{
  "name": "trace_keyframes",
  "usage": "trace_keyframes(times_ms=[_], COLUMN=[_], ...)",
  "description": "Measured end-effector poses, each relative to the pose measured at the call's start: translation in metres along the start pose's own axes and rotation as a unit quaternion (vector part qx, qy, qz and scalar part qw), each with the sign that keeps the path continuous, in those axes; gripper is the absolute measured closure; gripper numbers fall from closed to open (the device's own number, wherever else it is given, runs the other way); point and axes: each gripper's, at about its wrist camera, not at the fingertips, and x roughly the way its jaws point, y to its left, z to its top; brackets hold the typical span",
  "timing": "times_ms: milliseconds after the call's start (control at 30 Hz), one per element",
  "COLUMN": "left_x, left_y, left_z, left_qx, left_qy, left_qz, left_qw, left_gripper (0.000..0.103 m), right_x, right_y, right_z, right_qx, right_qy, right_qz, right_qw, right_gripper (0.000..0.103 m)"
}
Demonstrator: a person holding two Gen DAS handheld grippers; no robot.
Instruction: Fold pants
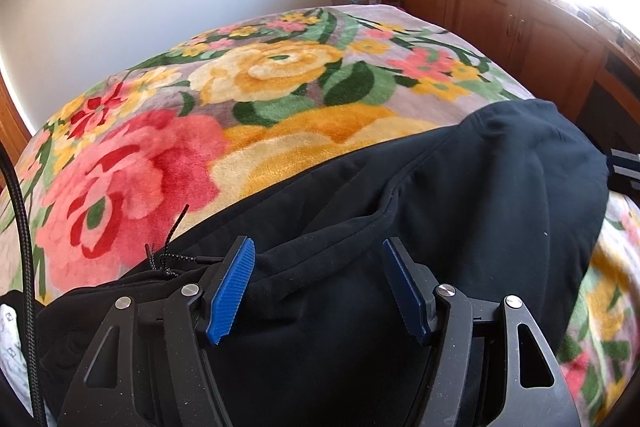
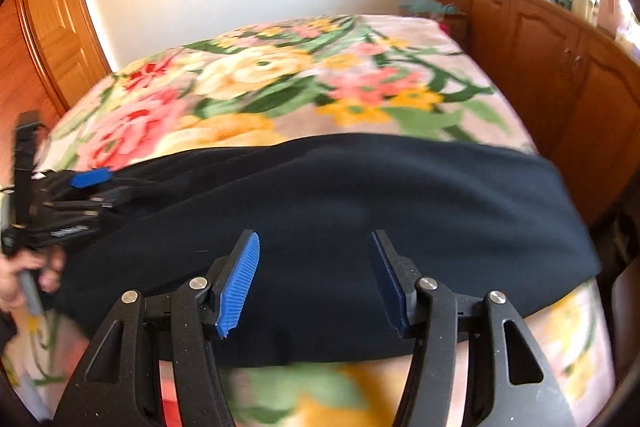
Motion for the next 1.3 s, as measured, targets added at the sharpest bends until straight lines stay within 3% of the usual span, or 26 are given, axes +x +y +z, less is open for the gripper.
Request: trace_keyframes(times_ms=[200, 467, 567, 633, 700, 967, 1167, 1300], left_x=[0.013, 0.039, 0.044, 0.046, 0.048, 0.023, 0.041, 0.053], left_y=[-0.004, -0.02, -0.022, -0.02, -0.016, -0.003, 0.002, 0.002], left_z=[0.001, 0.001, 0.005, 0.01, 0.016, 0.058, 0.075, 0.072], left_qx=[0.016, 0.077, 0.088, 0.087, 0.081, 0.053, 0.054, 0.026], left_qy=[0.011, 0.053, 0.056, 0.063, 0.071, 0.011, 0.011, 0.014], left_qz=[-0.014, 0.009, 0.016, 0.019, 0.011, 0.031, 0.063, 0.056], left_qw=[0.9997, 0.9956, 0.9944, 0.994, 0.9941, 0.9981, 0.9965, 0.998], left_gripper=[0.035, 0.035, 0.06, 0.084, 0.094, 0.096, 0.096, 0.091], right_x=[0.013, 0.03, 0.034, 0.033, 0.034, 0.041, 0.042, 0.048], right_y=[0.035, 0.055, 0.058, 0.058, 0.057, 0.056, 0.056, 0.056], right_z=[-0.008, -0.018, -0.017, -0.016, -0.014, -0.016, -0.017, -0.018], right_qx=[0.009, 0.003, -0.002, -0.006, -0.005, -0.015, -0.021, -0.022], right_qy=[0.002, 0.004, 0.009, 0.003, 0.0, 0.004, 0.004, 0.013], right_qz=[-0.014, 0.006, 0.02, 0.024, 0.026, 0.023, 0.022, 0.023], right_qw=[1.0, 1.0, 1.0, 1.0, 1.0, 1.0, 1.0, 0.999], right_gripper=[0.045, 0.045, 0.045, 0.045, 0.045, 0.045, 0.045, 0.045])
